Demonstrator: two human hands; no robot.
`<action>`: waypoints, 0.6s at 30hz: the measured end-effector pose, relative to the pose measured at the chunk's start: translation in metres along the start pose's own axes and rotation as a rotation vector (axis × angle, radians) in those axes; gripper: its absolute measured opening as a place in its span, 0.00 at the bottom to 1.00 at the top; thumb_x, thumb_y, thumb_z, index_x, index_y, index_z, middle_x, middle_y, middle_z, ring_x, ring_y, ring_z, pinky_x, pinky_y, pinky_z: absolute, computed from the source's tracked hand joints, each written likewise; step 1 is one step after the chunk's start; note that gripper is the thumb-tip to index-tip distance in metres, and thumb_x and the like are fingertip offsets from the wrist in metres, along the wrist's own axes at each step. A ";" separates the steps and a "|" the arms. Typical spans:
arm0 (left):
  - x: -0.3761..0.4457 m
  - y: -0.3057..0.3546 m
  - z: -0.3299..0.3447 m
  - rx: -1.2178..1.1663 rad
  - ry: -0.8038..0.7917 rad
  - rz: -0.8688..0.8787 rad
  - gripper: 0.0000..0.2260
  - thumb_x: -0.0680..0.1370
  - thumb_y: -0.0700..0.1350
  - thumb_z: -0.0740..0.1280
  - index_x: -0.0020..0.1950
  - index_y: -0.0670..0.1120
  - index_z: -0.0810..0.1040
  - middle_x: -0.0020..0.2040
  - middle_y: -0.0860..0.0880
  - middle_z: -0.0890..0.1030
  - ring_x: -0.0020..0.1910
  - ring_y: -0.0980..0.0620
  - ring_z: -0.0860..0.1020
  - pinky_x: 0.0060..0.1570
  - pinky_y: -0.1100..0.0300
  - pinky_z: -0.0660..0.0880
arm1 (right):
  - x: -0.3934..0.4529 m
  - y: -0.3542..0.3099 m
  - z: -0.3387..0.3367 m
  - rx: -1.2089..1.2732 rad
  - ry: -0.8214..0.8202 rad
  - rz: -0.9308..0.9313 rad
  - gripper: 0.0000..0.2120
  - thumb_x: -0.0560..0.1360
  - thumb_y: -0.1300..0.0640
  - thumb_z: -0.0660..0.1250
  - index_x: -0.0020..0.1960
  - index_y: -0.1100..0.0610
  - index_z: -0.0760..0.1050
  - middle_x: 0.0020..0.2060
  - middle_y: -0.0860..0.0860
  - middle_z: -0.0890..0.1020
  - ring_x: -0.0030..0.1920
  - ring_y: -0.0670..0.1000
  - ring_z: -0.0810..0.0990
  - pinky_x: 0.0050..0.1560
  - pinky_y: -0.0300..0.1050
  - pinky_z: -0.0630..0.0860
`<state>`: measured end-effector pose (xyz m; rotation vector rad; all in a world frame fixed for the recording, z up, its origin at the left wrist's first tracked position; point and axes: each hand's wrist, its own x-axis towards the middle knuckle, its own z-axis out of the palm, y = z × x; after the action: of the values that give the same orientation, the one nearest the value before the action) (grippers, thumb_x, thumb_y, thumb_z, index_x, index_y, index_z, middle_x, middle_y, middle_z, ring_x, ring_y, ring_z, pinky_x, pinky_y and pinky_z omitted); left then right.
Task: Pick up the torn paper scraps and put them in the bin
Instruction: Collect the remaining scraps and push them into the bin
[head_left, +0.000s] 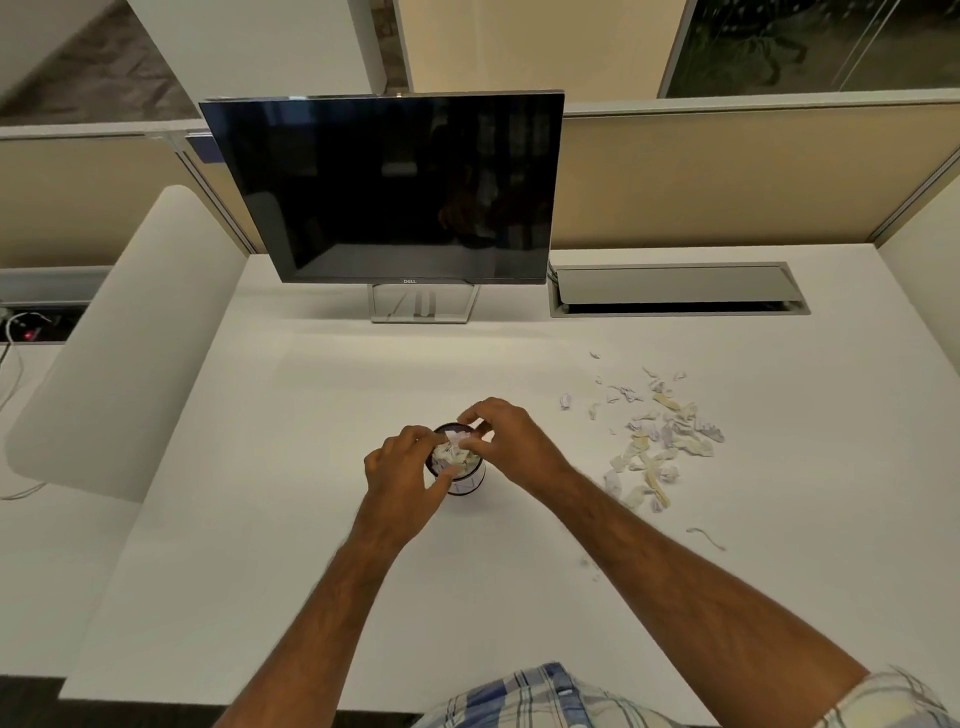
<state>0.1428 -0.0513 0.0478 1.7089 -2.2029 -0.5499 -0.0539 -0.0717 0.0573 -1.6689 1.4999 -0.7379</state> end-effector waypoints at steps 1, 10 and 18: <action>-0.001 0.002 -0.001 -0.002 0.021 -0.011 0.14 0.76 0.52 0.73 0.61 0.55 0.77 0.59 0.57 0.76 0.57 0.53 0.74 0.58 0.57 0.62 | -0.002 0.002 -0.001 0.002 0.011 0.003 0.08 0.75 0.55 0.74 0.54 0.53 0.81 0.51 0.46 0.81 0.47 0.45 0.82 0.48 0.38 0.78; 0.004 0.039 0.001 0.111 0.156 -0.020 0.08 0.75 0.48 0.71 0.48 0.52 0.72 0.46 0.55 0.72 0.45 0.50 0.72 0.48 0.53 0.69 | -0.049 0.065 -0.043 0.017 0.134 0.136 0.06 0.74 0.61 0.74 0.50 0.53 0.81 0.46 0.47 0.81 0.44 0.43 0.80 0.47 0.36 0.76; 0.015 0.086 0.047 -0.188 -0.044 0.225 0.11 0.78 0.47 0.71 0.58 0.50 0.74 0.56 0.54 0.72 0.54 0.51 0.74 0.53 0.53 0.76 | -0.105 0.135 -0.097 -0.004 0.233 0.317 0.05 0.75 0.61 0.73 0.49 0.52 0.81 0.46 0.47 0.82 0.43 0.42 0.79 0.45 0.30 0.74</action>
<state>0.0442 -0.0414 0.0469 1.3474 -2.2550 -0.7165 -0.2222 0.0135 0.0046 -1.3367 1.8756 -0.7719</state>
